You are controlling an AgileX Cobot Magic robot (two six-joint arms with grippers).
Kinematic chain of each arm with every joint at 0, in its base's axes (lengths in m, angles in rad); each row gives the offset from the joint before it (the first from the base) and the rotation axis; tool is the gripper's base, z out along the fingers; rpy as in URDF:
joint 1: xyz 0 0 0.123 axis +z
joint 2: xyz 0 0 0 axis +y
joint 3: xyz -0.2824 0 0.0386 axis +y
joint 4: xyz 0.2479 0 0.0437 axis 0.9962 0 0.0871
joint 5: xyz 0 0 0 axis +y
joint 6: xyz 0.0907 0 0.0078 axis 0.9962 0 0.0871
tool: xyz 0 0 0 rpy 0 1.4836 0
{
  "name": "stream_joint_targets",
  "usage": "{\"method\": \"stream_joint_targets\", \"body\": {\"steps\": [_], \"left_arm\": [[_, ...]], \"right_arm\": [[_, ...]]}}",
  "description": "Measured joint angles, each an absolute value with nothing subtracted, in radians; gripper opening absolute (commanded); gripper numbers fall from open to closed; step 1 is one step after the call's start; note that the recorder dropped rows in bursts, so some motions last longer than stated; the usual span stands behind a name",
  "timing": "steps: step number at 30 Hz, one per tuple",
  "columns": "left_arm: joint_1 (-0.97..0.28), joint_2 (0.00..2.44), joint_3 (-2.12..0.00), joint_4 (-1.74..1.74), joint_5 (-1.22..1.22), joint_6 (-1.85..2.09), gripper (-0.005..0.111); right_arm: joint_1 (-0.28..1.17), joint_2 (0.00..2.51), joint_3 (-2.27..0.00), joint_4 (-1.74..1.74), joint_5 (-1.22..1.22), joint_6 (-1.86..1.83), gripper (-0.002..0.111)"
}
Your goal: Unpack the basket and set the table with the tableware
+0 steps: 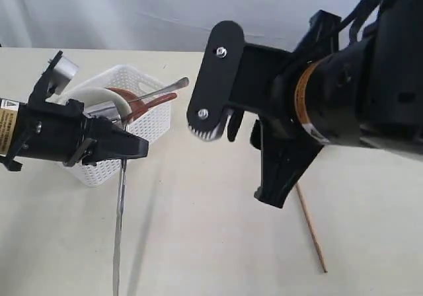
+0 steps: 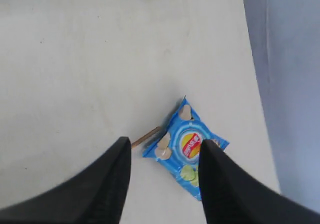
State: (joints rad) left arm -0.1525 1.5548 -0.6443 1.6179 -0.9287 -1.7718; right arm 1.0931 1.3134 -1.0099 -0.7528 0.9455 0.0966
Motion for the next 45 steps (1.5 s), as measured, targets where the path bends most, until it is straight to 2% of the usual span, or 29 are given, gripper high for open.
{"method": "stream_joint_targets", "body": {"steps": [5, 15, 26, 29, 33, 36, 45], "left_arm": [[-0.153, 1.617, -0.644, 1.591, -0.904, -1.791, 0.0], [-0.153, 1.67, -0.701, 1.587, -0.914, -1.788, 0.0], [-0.153, 1.366, -0.696, 1.684, -0.909, -2.019, 0.0], [-0.195, 1.265, -0.615, 1.686, -0.855, -2.096, 0.0], [-0.342, 1.242, -0.513, 1.616, -0.745, -2.096, 0.0], [-0.457, 1.242, -0.503, 1.554, -0.561, -2.096, 0.0], [-0.484, 1.405, -0.537, 1.497, -0.554, -2.088, 0.0]], "right_arm": [[0.999, 1.313, -1.01, -0.707, 0.884, 0.308, 0.042], [0.986, 1.313, -1.01, -0.698, 0.841, 0.344, 0.041], [0.986, 1.313, -1.01, -0.682, 0.843, 0.367, 0.041], [0.985, 1.313, -1.01, -0.682, 0.876, 0.37, 0.041], [0.985, 1.313, -1.01, -0.682, 0.881, 0.37, 0.041], [0.985, 1.313, -1.01, -0.682, 0.883, 0.392, 0.041], [0.985, 1.313, -1.01, -0.683, 0.887, 0.404, 0.041]]}}
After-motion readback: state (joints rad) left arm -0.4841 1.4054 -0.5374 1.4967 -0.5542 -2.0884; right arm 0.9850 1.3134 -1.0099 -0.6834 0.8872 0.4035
